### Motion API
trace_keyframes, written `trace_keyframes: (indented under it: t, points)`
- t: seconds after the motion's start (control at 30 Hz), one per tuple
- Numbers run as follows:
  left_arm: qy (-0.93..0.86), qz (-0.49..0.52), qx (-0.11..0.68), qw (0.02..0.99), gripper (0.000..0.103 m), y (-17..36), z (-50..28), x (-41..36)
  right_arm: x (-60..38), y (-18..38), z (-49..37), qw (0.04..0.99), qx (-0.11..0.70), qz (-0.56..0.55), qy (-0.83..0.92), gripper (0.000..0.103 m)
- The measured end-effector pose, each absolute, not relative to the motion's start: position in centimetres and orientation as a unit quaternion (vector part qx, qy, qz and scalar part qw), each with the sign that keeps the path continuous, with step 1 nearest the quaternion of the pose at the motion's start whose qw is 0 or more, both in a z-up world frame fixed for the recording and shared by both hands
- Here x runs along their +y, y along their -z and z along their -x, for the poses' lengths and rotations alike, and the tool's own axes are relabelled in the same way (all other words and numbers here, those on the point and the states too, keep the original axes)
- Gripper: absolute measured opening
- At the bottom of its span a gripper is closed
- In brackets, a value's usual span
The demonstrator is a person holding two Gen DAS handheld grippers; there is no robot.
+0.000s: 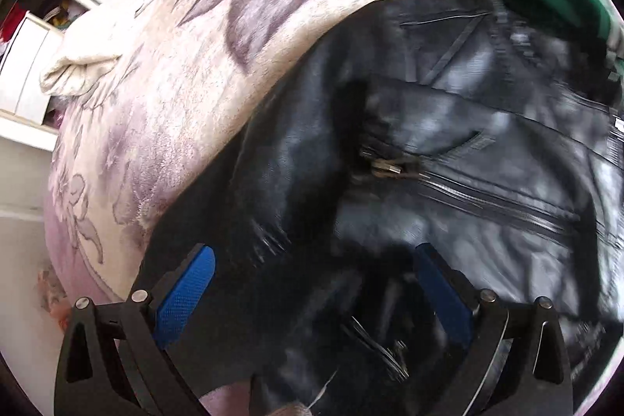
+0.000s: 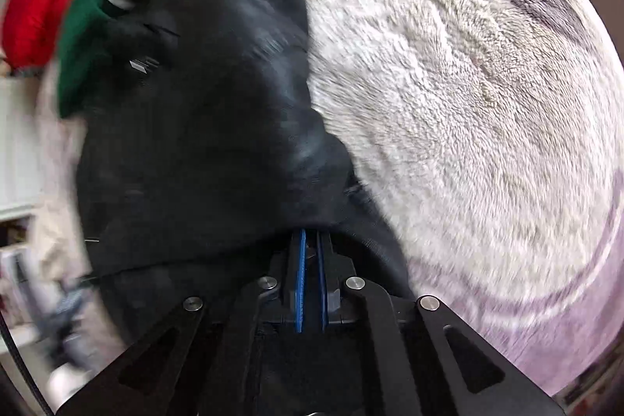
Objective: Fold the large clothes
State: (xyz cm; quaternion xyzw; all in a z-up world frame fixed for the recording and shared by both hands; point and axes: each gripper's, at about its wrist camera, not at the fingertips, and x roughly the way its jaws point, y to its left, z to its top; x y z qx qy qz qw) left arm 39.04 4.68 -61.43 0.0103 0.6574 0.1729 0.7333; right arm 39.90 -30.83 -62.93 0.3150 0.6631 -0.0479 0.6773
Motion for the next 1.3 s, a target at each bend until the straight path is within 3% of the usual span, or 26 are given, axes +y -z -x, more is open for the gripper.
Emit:
trace_keyframes:
  t: [0.1,0.27,0.37,0.5,0.53,0.6,0.67,0.87,0.93,0.97,1.0,1.17,1.27,1.3]
  points:
    - [-0.185,0.011,0.664,0.725,0.103,62.1,-39.4,6.3,-32.1,61.9,-39.8,0.693,0.624,-0.359,0.046,0.006]
    - [-0.192,0.006,0.649,0.736,0.103,60.2,-38.9,7.0,-32.3,66.8,-42.6,0.664,0.628,-0.406,-0.005,0.006]
    - [-0.195,0.001,0.639,0.744,0.103,59.1,-38.2,7.5,-28.3,67.4,-45.6,0.652,0.682,-0.33,-0.038,0.006]
    - [-0.236,-0.04,0.614,0.752,0.103,57.7,-36.8,9.3,-24.9,63.3,-44.2,0.681,0.687,-0.248,-0.058,0.009]
    - [-0.247,-0.055,0.61,0.751,0.103,57.4,-36.5,9.5,-23.6,62.3,-43.6,0.687,0.689,-0.22,-0.069,0.016]
    - [-0.282,-0.093,0.601,0.742,0.103,57.5,-35.5,11.2,-19.2,60.2,-42.1,0.703,0.69,-0.139,-0.105,0.065]
    - [-0.295,-0.089,0.609,0.731,0.103,58.0,-35.0,12.7,-13.9,59.6,-41.6,0.711,0.683,-0.053,-0.156,0.071]
    - [-0.318,-0.054,0.625,0.711,0.103,59.1,-33.0,18.5,1.5,63.5,-36.4,0.69,0.638,0.254,-0.227,0.071]
    - [-0.323,-0.038,0.629,0.706,0.103,59.3,-31.7,20.4,4.4,64.3,-34.4,0.698,0.599,0.317,-0.229,0.064]
    - [-0.324,-0.031,0.63,0.705,0.103,59.3,-31.5,20.9,4.9,63.8,-33.8,0.713,0.585,0.304,-0.239,0.029]
    - [-0.325,-0.025,0.631,0.704,0.103,59.2,-30.9,21.6,5.6,63.3,-33.4,0.725,0.572,0.308,-0.23,0.007]
    - [-0.325,-0.02,0.631,0.704,0.103,58.7,-29.0,22.9,9.1,60.0,-29.4,0.743,0.539,0.302,-0.256,0.005]
    - [-0.321,-0.017,0.637,0.701,0.103,58.7,-28.3,23.5,10.9,62.1,-30.7,0.713,0.576,0.316,-0.244,0.009]
    - [-0.32,-0.015,0.637,0.702,0.103,58.5,-28.2,23.6,10.7,61.6,-32.0,0.715,0.588,0.288,-0.244,0.015]
